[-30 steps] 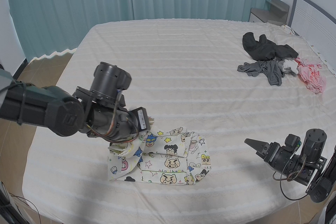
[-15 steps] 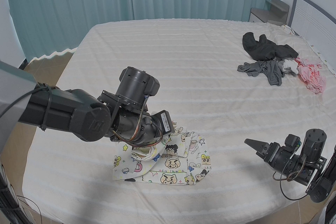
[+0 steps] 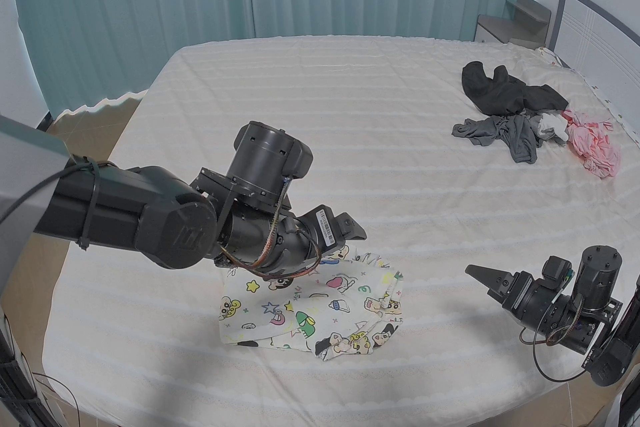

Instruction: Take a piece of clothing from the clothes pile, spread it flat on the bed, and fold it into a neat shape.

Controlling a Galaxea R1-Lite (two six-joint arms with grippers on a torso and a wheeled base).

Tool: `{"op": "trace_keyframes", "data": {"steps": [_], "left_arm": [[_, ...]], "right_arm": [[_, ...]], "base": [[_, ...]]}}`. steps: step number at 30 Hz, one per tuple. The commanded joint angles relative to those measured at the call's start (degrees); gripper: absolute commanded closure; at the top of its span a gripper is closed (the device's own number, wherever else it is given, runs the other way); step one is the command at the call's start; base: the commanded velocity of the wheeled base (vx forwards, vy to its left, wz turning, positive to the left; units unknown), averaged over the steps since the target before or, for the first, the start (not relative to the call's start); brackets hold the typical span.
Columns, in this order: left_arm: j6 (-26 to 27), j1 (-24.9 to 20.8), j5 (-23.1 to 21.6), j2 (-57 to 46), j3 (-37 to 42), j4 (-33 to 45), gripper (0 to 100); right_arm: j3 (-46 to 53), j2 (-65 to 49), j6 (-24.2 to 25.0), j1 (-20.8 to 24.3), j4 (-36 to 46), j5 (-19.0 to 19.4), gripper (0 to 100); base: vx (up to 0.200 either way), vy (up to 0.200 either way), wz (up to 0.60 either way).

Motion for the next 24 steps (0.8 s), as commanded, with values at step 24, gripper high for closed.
{"op": "trace_keyframes", "data": {"steps": [24], "left_arm": [[-0.92,9.74,-4.05,-23.78,38.27,-19.08,0]], "right_arm": [[1.01,0.42,0.04,0.21,0.25,-0.08,0]], "base": [[0.0,0.0,0.0]]}}
